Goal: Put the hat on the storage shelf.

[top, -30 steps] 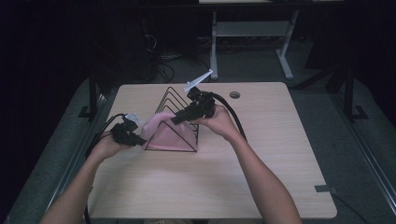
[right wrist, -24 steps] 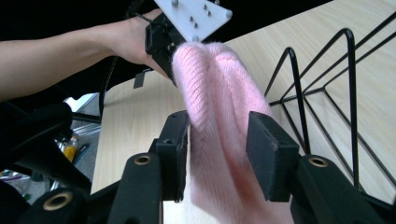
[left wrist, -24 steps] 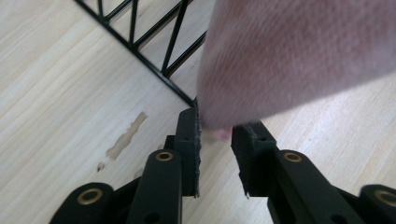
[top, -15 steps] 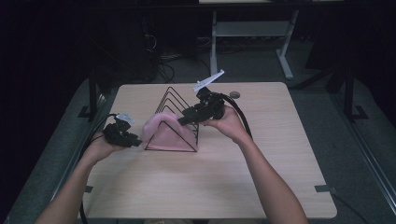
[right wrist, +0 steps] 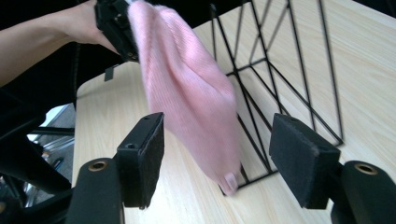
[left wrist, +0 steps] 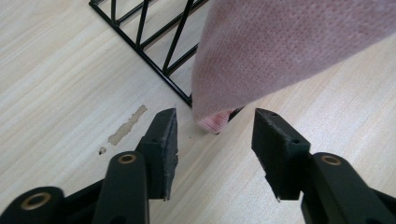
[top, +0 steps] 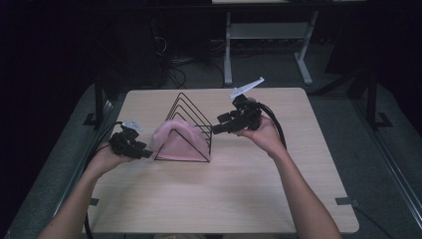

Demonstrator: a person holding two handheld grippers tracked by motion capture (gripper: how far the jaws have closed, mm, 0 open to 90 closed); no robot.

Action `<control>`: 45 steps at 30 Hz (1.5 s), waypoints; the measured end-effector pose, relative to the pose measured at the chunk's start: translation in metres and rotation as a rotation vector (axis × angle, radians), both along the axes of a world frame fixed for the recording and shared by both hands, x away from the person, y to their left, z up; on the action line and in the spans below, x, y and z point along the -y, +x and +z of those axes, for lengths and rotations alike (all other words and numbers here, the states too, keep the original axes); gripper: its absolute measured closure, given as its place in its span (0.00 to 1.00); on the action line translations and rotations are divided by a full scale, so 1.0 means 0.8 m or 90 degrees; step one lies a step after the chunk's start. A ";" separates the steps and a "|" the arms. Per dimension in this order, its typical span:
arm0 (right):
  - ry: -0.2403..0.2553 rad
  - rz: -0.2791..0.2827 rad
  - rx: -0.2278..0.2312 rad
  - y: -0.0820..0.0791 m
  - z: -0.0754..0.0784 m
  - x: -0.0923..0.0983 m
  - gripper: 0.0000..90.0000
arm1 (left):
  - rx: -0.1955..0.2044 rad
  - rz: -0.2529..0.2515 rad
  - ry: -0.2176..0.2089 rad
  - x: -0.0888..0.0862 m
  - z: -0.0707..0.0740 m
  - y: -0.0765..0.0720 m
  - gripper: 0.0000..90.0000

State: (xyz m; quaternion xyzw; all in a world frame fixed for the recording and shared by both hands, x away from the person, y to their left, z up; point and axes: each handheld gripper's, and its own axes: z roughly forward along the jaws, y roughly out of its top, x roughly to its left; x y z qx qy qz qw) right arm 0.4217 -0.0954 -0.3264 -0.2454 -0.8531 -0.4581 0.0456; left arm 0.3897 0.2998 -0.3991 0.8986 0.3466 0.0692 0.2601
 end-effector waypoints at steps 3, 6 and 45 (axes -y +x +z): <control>0.007 -0.011 0.000 -0.002 -0.001 0.009 0.39 | -0.001 0.002 -0.002 0.000 0.000 -0.001 0.55; 0.005 -0.028 -0.001 -0.005 -0.002 0.025 0.38 | 0.003 0.006 -0.005 -0.002 0.002 -0.002 0.54; -0.021 -0.145 -0.033 -0.047 -0.044 0.140 0.34 | 0.015 0.025 -0.026 -0.012 0.005 -0.033 0.40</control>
